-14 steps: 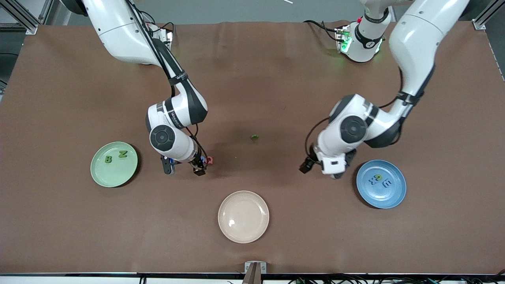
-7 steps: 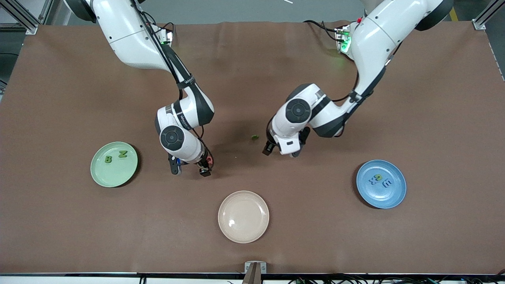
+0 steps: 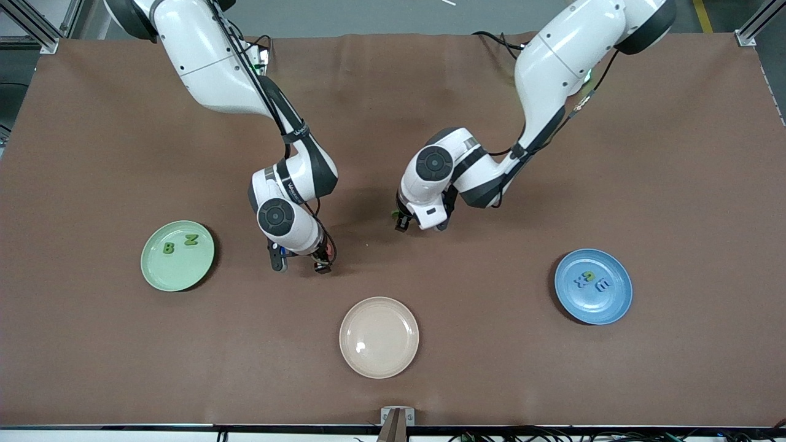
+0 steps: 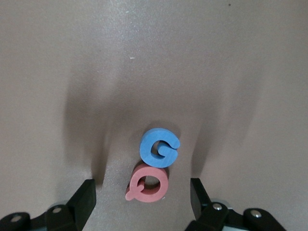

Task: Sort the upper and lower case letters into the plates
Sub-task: 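Reach the left gripper to the d while the right gripper reaches the Q, then grasp the d with the left gripper while the right gripper grasps the Q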

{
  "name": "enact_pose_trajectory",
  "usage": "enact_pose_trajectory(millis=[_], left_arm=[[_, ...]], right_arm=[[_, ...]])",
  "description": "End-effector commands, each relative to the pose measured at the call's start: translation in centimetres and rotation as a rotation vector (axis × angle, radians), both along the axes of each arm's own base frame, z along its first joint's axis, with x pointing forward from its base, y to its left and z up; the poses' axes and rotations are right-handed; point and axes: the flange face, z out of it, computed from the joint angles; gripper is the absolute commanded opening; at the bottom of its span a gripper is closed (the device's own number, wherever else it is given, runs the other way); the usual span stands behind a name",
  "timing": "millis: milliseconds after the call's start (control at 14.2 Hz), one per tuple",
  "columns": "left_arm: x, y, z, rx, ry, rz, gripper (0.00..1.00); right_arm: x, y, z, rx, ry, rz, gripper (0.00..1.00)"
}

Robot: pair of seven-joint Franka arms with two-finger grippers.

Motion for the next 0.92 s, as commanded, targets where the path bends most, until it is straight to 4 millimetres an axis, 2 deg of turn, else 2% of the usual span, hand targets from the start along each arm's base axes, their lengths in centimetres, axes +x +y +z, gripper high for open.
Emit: enact_pose_trajectory(millis=[0, 70, 211, 422, 634, 704, 774, 845], left_arm=[[-0.1, -0.8, -1.0, 0.008, -0.025, 0.031, 0.69], [-0.2, -0.8, -1.0, 0.009, -0.024, 0.033, 0.69], [-0.8, -1.3, -1.5, 0.01, -0.014, 0.031, 0.65], [-1.6, -2.2, -1.5, 0.002, -0.016, 0.039, 0.56], [-2.1, -2.9, -1.4, -0.003, -0.017, 0.037, 0.52], [-2.2, -2.8, -1.5, -0.002, -0.017, 0.035, 0.47], [-2.1, -2.8, -1.5, 0.001, -0.02, 0.033, 0.38], [-2.1, -2.8, -1.5, 0.003, -0.027, 0.024, 0.21]], right_arm=[[-0.1, 0.3, -0.2, 0.003, 0.01, -0.023, 0.85], [-0.3, 0.2, -0.4, 0.001, 0.012, -0.022, 0.85], [-0.3, 0.1, -0.4, 0.001, 0.012, -0.022, 0.73], [-0.4, 0.3, -0.4, 0.003, 0.008, -0.007, 0.64], [-0.3, 0.3, -0.4, 0.004, 0.005, -0.002, 0.52], [-0.3, 0.3, -0.4, 0.005, 0.004, -0.002, 0.48], [-0.3, 0.3, -0.4, 0.005, 0.002, -0.002, 0.46], [-0.3, 0.4, -0.4, 0.006, 0.001, 0.0, 0.42]])
